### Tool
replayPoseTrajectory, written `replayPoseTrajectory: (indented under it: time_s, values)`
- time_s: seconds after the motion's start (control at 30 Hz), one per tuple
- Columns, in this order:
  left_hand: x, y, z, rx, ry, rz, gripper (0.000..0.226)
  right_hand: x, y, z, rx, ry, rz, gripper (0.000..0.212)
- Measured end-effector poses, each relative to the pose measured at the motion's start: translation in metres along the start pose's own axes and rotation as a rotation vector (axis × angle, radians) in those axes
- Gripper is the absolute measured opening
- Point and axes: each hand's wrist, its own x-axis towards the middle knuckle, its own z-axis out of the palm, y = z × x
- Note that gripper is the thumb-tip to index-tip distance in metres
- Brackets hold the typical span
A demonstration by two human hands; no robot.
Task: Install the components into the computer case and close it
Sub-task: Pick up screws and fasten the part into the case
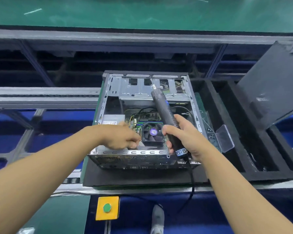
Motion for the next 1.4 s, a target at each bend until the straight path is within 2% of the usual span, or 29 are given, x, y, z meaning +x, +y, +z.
replayPoseTrajectory:
  time_s: [0.13, 0.33, 0.43, 0.53, 0.63, 0.83, 0.97, 1.1, 1.2, 1.27, 1.33, 1.4]
  values:
    - [0.003, 0.005, -0.008, -0.085, -0.111, -0.056, 0.015, 0.016, -0.003, -0.008, -0.026, -0.067, 0.028, 0.017]
    - [0.014, 0.011, -0.026, -0.199, -0.259, -0.153, 0.018, 0.04, 0.0, -0.017, 0.027, -0.175, 0.104, 0.047]
    - [0.023, 0.016, -0.036, -0.308, -0.312, -0.191, 0.007, 0.052, 0.0, -0.016, 0.085, -0.236, 0.115, 0.042]
    - [0.041, 0.023, -0.041, -0.231, -0.354, -0.255, 0.02, 0.059, 0.001, -0.016, 0.139, -0.287, 0.121, 0.037]
    - [0.062, 0.024, -0.036, -0.095, -0.424, -0.303, 0.035, 0.063, 0.006, -0.018, 0.224, -0.301, 0.149, 0.049]
    - [0.095, 0.022, -0.027, 0.031, -0.625, -0.181, 0.04, 0.067, 0.015, -0.022, 0.352, -0.244, 0.193, 0.065]
    - [0.104, 0.013, -0.017, 0.035, -0.742, -0.112, 0.036, 0.065, 0.017, -0.024, 0.383, -0.264, 0.192, 0.05]
    - [0.106, 0.001, -0.012, -0.118, -0.888, -0.13, 0.035, 0.059, 0.019, -0.024, 0.371, -0.282, 0.209, 0.046]
    - [0.109, 0.001, -0.013, 0.047, -0.892, -0.05, 0.04, 0.056, 0.018, -0.023, 0.362, -0.297, 0.214, 0.04]
    - [0.11, 0.0, -0.014, 0.072, -0.844, -0.017, 0.043, 0.057, 0.018, -0.023, 0.353, -0.296, 0.226, 0.04]
    - [0.107, -0.002, -0.016, -0.027, -0.846, -0.047, 0.046, 0.058, 0.017, -0.024, 0.346, -0.286, 0.224, 0.041]
    - [0.107, -0.005, -0.015, -0.252, -0.906, -0.145, 0.053, 0.06, 0.017, -0.025, 0.345, -0.27, 0.227, 0.042]
